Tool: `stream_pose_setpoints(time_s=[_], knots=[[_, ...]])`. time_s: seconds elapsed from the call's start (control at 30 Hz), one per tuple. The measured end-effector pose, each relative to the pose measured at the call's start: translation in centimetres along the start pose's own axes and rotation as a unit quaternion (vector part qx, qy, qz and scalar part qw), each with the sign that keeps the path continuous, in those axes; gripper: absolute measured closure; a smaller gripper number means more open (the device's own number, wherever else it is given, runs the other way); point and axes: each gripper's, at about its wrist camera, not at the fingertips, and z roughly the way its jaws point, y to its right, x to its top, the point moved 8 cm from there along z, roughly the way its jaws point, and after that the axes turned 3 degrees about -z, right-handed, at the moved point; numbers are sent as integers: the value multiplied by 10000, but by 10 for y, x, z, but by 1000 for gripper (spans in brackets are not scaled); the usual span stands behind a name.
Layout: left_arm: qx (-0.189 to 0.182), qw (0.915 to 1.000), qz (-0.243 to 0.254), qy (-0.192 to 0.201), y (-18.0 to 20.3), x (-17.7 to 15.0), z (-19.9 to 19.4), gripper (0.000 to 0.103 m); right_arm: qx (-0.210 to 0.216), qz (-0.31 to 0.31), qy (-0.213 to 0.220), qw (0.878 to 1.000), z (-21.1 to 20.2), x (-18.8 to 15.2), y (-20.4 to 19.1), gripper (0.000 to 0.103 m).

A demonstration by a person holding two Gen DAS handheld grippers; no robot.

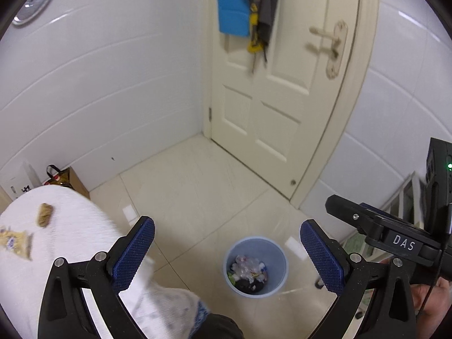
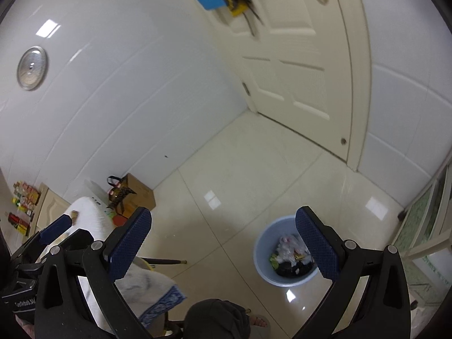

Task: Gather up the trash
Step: 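Bring both open tools back over the table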

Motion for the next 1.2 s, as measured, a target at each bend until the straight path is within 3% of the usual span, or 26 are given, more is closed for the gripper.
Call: stream_pose_setpoints(time_s=[0.4, 0.8, 1.07, 1.1, 1.2], knots=[[394, 9950, -641, 651, -78, -31, -153, 1, 475, -773, 370, 9952, -45, -6, -116, 0], [905, 9800, -1214, 1288, -144, -82, -287, 1, 988, -1648, 681, 9790, -71, -20, -242, 0], [1219, 9652, -1625, 1648, -166, -117, -345, 1, 1310, -2190, 873, 9630, -83, -37, -316, 0], [991, 9665, -1650, 1696, -164, -122, -350, 1, 1319, -2233, 906, 9615, -84, -38, -321, 0], [1140, 9598, -1888, 1734, -175, -142, -362, 1, 1288, -2459, 976, 9557, -82, -41, -337, 0]])
